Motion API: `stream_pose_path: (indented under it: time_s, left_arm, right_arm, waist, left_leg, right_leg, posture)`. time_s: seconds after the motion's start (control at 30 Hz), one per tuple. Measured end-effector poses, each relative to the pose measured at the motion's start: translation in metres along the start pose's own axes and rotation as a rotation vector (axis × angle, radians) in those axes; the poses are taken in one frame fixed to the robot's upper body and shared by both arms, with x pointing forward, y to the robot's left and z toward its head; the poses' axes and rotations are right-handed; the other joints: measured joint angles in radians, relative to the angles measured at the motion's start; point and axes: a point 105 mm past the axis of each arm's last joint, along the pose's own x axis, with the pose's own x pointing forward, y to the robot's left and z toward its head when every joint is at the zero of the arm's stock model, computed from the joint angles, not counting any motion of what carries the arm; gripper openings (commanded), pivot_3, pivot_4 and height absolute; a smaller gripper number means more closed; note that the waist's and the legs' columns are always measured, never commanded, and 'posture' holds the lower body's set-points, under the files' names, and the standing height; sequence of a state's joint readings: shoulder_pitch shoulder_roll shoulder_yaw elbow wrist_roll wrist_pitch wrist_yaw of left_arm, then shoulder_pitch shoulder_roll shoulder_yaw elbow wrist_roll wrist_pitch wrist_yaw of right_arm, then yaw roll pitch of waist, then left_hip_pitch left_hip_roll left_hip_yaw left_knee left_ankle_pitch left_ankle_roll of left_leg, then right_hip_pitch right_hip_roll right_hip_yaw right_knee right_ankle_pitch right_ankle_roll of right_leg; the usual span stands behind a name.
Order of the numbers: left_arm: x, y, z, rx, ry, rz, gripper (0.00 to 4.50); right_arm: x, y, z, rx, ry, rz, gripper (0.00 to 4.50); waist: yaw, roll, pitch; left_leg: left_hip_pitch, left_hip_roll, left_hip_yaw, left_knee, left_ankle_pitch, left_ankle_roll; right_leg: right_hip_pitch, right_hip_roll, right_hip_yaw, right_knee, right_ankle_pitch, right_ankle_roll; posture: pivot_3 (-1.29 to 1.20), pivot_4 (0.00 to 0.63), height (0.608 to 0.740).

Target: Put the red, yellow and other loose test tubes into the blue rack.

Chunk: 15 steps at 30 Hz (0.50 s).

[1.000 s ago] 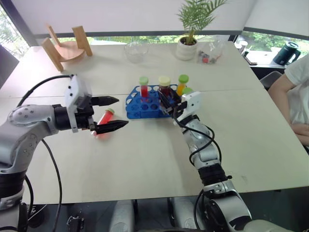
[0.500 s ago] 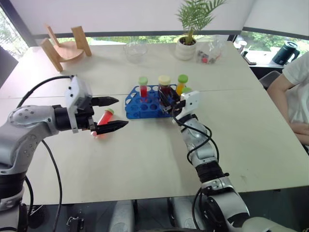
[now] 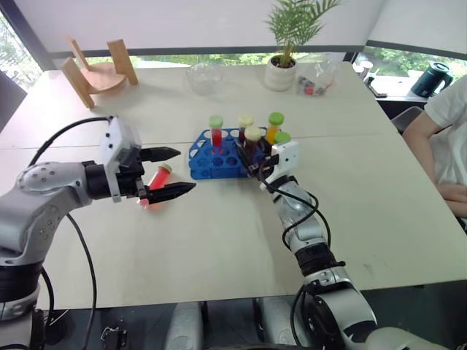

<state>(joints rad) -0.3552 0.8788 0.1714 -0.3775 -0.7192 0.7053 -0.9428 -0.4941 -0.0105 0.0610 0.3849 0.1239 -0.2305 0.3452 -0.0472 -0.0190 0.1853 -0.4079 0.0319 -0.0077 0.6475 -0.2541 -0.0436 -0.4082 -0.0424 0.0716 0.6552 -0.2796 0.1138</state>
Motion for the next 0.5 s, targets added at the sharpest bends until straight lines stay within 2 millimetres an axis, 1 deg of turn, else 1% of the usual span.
stream_pose_path:
  time_s: [0.1,0.13,0.27,0.33,0.4,0.5]
  left_arm:
    - [0.0,0.002,-0.003,-0.005,0.012,0.022,4.5]
    - [-0.001,0.003,-0.004,-0.005,0.015,0.03,4.5]
    - [-0.004,0.02,-0.011,0.009,0.07,0.136,4.5]
    - [-0.002,0.031,-0.016,-0.015,0.109,0.179,4.5]
    - [-0.003,0.045,-0.018,-0.058,0.164,0.226,4.5]
    - [-0.004,0.063,-0.022,-0.116,0.268,0.277,4.5]
  right_arm:
    - [-0.019,0.002,0.0,-0.013,0.033,0.027,4.45]
    - [-0.022,0.001,0.001,-0.018,0.038,0.033,4.45]
    - [-0.052,0.009,0.018,-0.011,0.126,0.165,4.45]
    - [-0.068,0.017,0.029,0.02,0.189,0.288,4.45]
    - [-0.085,0.023,0.045,0.003,0.264,0.442,4.45]
    - [-0.097,0.03,0.066,-0.045,0.349,0.633,4.45]
  waist:
    - [0.004,0.0,0.0]
    - [0.003,0.0,0.0]
    - [0.004,0.0,0.0]
    - [0.006,0.0,0.0]
    - [0.006,0.0,0.0]
    - [0.002,-0.001,0.0]
  left_leg:
    - [0.0,-0.001,0.0,0.0,0.0,0.0]
    - [0.0,-0.001,0.0,0.001,0.0,0.0]
    - [0.0,-0.001,0.0,0.001,0.0,0.0]
    - [0.0,-0.001,-0.001,0.002,0.0,0.0]
    - [0.0,-0.001,-0.001,0.003,0.0,0.0]
    - [0.001,-0.001,-0.001,0.003,0.0,0.0]
  right_leg:
    - [0.0,-0.001,0.0,0.0,0.0,0.0]
    - [0.0,-0.001,0.0,0.0,0.0,0.0]
    - [0.001,-0.001,0.0,0.0,0.0,0.0]
    - [0.001,0.0,0.0,0.0,0.0,0.0]
    - [0.002,0.0,0.0,0.0,0.0,0.0]
    - [0.002,0.001,0.0,-0.001,0.0,0.0]
  posture:
    - [0.0,0.15,0.74]
    - [0.0,0.15,0.74]
    - [0.0,0.15,0.74]
    - [0.0,0.15,0.74]
    - [0.0,0.15,0.74]
    - [0.0,0.15,0.74]
